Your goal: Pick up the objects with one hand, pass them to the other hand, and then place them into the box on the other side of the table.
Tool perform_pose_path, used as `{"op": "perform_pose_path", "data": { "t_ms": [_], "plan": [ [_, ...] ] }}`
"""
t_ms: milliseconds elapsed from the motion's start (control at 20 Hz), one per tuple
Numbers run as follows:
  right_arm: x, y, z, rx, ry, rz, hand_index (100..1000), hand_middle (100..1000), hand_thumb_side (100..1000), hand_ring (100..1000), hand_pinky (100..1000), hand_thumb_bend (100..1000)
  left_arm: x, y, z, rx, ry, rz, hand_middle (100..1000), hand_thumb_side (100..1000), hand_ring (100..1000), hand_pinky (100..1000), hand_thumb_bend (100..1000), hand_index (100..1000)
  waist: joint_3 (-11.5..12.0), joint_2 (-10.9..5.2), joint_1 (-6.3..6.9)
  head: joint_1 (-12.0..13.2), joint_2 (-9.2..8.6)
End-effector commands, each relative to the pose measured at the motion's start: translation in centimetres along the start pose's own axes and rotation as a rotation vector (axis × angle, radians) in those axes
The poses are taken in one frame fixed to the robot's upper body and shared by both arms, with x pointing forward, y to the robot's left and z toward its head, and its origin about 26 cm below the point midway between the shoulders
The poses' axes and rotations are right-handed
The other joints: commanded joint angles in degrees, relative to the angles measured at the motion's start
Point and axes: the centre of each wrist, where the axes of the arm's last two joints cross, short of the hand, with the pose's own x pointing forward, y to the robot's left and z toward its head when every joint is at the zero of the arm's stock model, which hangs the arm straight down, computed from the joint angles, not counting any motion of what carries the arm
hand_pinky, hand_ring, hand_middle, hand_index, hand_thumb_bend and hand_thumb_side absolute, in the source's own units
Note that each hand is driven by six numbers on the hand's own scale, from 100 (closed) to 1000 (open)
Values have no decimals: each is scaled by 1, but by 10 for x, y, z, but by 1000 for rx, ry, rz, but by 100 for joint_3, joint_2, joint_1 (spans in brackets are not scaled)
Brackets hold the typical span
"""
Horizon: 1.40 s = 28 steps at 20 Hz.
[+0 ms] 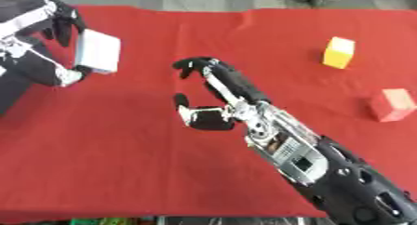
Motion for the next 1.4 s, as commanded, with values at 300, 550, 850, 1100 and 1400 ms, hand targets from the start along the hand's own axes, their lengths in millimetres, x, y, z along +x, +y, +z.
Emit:
{"op": "perform_pose_path", "data": {
  "t_ms": [300, 550, 850, 1100, 1400],
  "plan": [
    [5, -22, 6, -51, -14, 20, 817, 699, 134, 907, 828, 100, -73, 16, 3, 139, 269, 28, 379, 100, 542, 597, 292, 387, -22, -62, -21, 403, -233],
    [11, -34, 10, -114, -37, 22, 809, 690, 119, 900, 825, 100, -109, 16, 4, 201, 412, 40, 381, 100, 543, 595, 285, 389, -30, -28, -62, 550, -393],
    [24, -46, 17, -158, -97, 29, 803, 684, 111, 894, 826, 100, -155, 10, -1, 264, 592, 64, 381, 100, 542, 592, 280, 389, -50, 26, -131, 636, -509],
    [29, -48, 19, -159, -118, 25, 802, 683, 113, 891, 825, 100, -187, -1, -10, 283, 719, 75, 396, 100, 548, 602, 255, 405, -54, 45, -167, 712, -495],
    [28, -48, 19, -162, -113, 20, 801, 683, 121, 891, 824, 100, -208, -17, -20, 289, 781, 76, 527, 100, 601, 667, 287, 566, -69, 50, -194, 797, -514]
  ]
}}
